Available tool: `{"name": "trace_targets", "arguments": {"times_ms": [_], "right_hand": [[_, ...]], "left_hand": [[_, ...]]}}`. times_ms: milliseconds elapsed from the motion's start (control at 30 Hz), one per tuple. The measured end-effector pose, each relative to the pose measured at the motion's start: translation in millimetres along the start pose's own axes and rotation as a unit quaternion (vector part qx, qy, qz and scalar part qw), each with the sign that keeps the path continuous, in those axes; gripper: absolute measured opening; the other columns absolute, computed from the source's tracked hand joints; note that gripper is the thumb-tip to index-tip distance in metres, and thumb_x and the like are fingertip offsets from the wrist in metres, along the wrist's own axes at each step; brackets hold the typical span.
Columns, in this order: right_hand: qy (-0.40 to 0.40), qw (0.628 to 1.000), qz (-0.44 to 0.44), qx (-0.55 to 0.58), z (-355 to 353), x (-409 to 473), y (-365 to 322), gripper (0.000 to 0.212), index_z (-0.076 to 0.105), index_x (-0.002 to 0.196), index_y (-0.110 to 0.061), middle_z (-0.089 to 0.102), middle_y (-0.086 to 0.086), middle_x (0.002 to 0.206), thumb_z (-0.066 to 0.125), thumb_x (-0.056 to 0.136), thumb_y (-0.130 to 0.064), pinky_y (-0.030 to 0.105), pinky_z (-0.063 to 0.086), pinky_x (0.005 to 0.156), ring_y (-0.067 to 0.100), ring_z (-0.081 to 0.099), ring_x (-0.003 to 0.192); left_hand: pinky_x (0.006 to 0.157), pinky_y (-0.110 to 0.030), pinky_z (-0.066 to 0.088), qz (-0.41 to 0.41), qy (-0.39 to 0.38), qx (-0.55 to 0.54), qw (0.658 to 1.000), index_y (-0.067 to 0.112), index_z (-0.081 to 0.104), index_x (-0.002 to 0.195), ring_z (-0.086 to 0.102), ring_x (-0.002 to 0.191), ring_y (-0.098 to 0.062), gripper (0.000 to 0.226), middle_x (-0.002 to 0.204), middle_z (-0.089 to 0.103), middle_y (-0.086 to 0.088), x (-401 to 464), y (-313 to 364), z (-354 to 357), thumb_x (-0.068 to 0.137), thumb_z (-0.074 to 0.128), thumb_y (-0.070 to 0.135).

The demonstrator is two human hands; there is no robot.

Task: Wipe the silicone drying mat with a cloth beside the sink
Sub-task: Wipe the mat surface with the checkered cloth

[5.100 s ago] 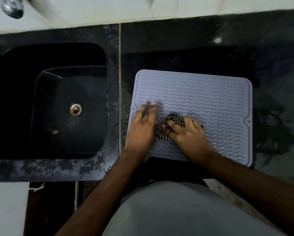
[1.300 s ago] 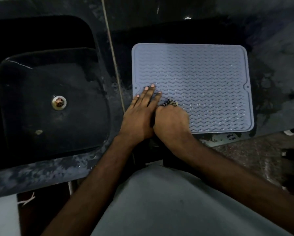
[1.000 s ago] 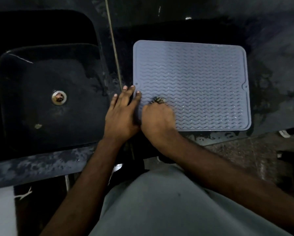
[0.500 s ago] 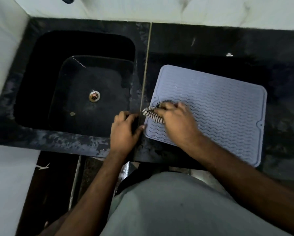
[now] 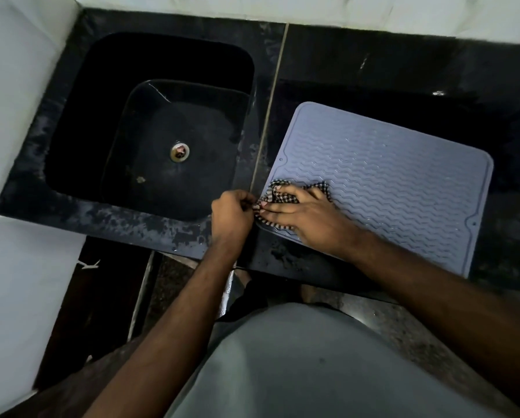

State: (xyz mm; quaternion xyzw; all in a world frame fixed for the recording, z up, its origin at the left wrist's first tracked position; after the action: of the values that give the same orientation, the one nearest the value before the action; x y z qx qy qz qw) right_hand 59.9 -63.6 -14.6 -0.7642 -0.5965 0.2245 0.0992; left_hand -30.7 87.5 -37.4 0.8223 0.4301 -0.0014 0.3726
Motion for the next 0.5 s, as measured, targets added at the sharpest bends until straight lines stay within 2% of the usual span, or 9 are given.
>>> {"name": "trace_targets", "arguments": {"times_ms": [100, 267, 400, 500], "right_hand": [[0.017, 0.998, -0.03, 0.046, 7.1, 3.9, 6.5, 0.066, 0.056, 0.137, -0.035, 0.05, -0.013, 0.145, 0.061, 0.081, 0.001, 0.059, 0.021, 0.106, 0.016, 0.017, 0.149], [0.001, 0.997, -0.07, -0.014, 7.3, 6.5, 11.8, 0.065, 0.059, 0.132, -0.037, 0.054, -0.015, 0.141, 0.062, 0.079, 0.0, 0.048, 0.023, 0.106, 0.01, 0.022, 0.147], [0.003, 0.997, -0.073, -0.032, 5.9, -8.3, 25.1, 0.061, 0.062, 0.126, -0.043, 0.056, -0.023, 0.137, 0.063, 0.08, -0.002, 0.044, 0.026, 0.103, 0.008, 0.026, 0.145], [0.005, 0.997, -0.067, -0.048, 6.5, -31.1, 40.6, 0.066, 0.059, 0.13, -0.046, 0.053, -0.026, 0.138, 0.067, 0.079, -0.004, 0.045, 0.03, 0.099, 0.009, 0.028, 0.143]], "left_hand": [[0.082, -0.03, 0.06, -0.018, -0.003, -0.001, 1.0, 0.02, 0.079, 0.088, 0.072, 0.083, -0.013, 0.024, 0.084, 0.077, 0.003, 2.2, 1.0, -1.0, 0.081, 0.066, 0.001], [0.078, -0.038, 0.061, -0.017, 0.019, 0.04, 0.999, 0.022, 0.075, 0.084, 0.07, 0.081, -0.019, 0.017, 0.085, 0.074, -0.001, -1.1, 11.0, -0.6, 0.085, 0.068, 0.006], [0.075, -0.046, 0.055, 0.031, 0.039, 0.115, 0.992, 0.015, 0.066, 0.091, 0.065, 0.086, -0.028, 0.006, 0.097, 0.066, -0.006, -11.9, 27.7, 4.0, 0.089, 0.063, 0.01], [0.076, -0.049, 0.053, 0.061, 0.04, 0.157, 0.985, 0.01, 0.064, 0.096, 0.063, 0.089, -0.032, 0.007, 0.104, 0.062, -0.01, -14.1, 33.8, 6.3, 0.091, 0.06, 0.009]]}}
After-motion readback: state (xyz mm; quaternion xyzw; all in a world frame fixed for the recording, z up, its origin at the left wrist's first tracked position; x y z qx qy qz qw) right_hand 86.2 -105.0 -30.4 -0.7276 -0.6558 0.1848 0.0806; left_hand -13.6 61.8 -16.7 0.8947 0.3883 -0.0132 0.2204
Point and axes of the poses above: each hand's wrist, its own x-axis towards the middle knuckle, its own z-axis out of the palm, y = z × x, the point moved 5 cm from there along x, towards the middle knuckle
